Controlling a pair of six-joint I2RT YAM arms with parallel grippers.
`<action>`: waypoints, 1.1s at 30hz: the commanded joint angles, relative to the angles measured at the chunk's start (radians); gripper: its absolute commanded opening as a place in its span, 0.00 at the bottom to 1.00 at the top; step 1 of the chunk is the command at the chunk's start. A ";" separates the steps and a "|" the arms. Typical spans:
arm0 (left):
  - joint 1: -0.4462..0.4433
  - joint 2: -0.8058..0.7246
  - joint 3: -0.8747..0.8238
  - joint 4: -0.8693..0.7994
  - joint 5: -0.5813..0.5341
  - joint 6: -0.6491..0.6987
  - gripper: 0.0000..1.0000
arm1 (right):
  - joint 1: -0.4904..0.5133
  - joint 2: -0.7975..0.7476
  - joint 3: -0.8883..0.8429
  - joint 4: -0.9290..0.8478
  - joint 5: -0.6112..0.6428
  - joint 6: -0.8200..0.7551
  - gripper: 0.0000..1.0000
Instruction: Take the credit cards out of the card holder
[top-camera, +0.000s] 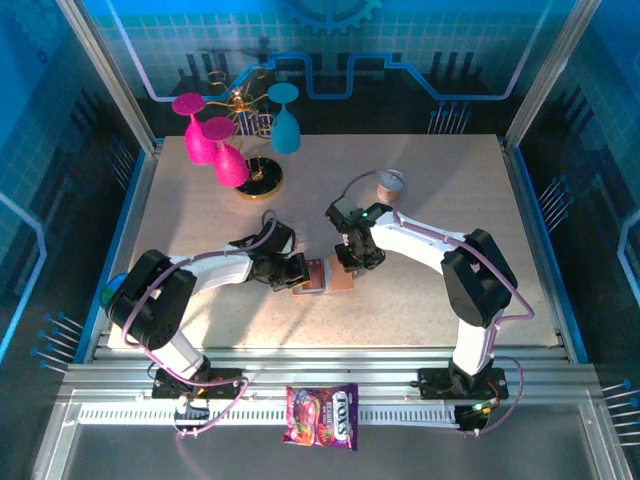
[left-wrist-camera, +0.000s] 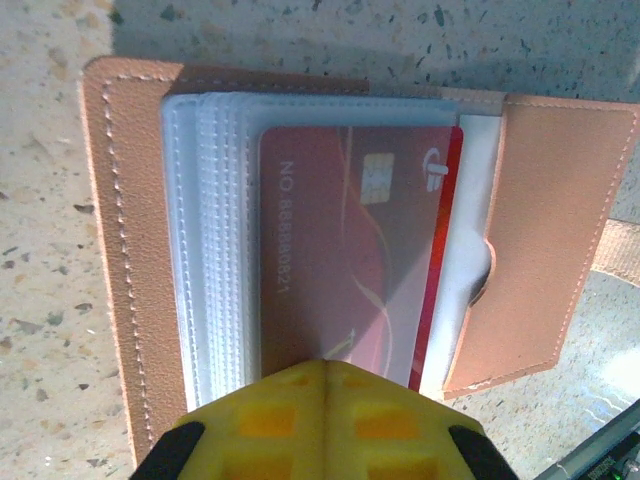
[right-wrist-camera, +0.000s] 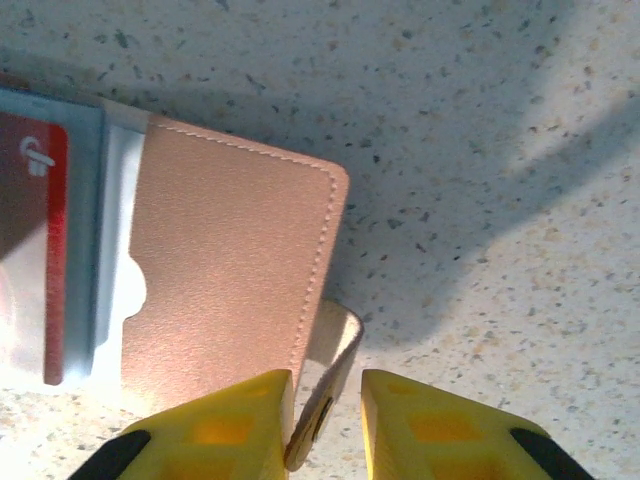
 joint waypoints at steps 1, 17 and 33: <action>0.008 -0.012 0.030 -0.032 -0.018 0.008 0.01 | -0.022 -0.025 -0.009 -0.027 0.037 -0.018 0.26; 0.007 -0.015 0.037 -0.044 -0.023 0.009 0.01 | -0.080 0.030 -0.107 0.052 0.042 -0.028 0.38; 0.007 -0.021 0.037 -0.041 -0.022 0.011 0.01 | -0.065 -0.008 -0.045 -0.029 0.057 -0.031 0.44</action>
